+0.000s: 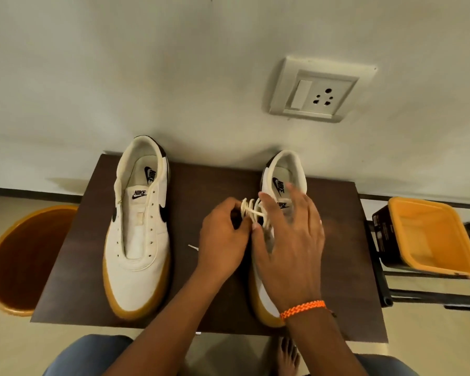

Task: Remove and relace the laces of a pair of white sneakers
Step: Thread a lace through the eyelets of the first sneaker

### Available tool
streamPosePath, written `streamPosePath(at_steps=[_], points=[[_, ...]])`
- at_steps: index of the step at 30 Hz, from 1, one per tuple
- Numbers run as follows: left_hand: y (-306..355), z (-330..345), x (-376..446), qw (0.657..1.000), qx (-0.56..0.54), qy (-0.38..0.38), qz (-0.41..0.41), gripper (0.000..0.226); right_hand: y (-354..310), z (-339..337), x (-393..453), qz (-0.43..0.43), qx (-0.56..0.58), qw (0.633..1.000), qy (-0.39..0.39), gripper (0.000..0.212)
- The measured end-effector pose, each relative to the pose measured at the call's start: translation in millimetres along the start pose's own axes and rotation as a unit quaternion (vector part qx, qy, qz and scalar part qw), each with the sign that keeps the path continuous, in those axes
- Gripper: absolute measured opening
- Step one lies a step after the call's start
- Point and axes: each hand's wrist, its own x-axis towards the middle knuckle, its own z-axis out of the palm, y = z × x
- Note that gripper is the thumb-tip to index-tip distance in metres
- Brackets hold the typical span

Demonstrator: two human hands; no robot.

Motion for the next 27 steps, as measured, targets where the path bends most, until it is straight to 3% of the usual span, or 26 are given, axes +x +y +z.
streamPosePath(at_steps=[5,9,14,20,21,24,25,27], points=[[9,-7,-10,0.994,-0.101,-0.024,-0.018,0.004,5,2,-2,-0.031,-0.053,0.996,0.068,0.045],[16,-12,-15,0.990,-0.139,-0.006,-0.027,0.005,13,2,2,-0.064,0.075,0.992,0.074,0.035],[23,-24,-25,0.983,-0.179,0.009,-0.046,0.006,12,-22,4,-0.054,0.124,0.972,0.191,0.023],[26,-31,-25,0.984,-0.153,0.080,-0.040,0.007,12,-37,-1,-0.020,0.122,0.938,0.324,0.018],[25,-32,-27,0.985,-0.146,0.086,-0.040,0.007,10,-35,-2,-0.015,0.104,0.946,0.306,0.018],[24,-34,-32,0.987,-0.129,0.089,-0.045,0.007,7,-25,-4,0.013,0.033,0.992,0.124,0.025],[24,-35,-32,0.987,-0.123,0.088,-0.048,0.007,6,-24,-6,0.016,0.011,0.995,0.094,0.029],[27,-39,-33,0.988,-0.121,0.083,-0.054,0.006,5,-29,-8,0.010,0.016,0.991,0.132,0.030]])
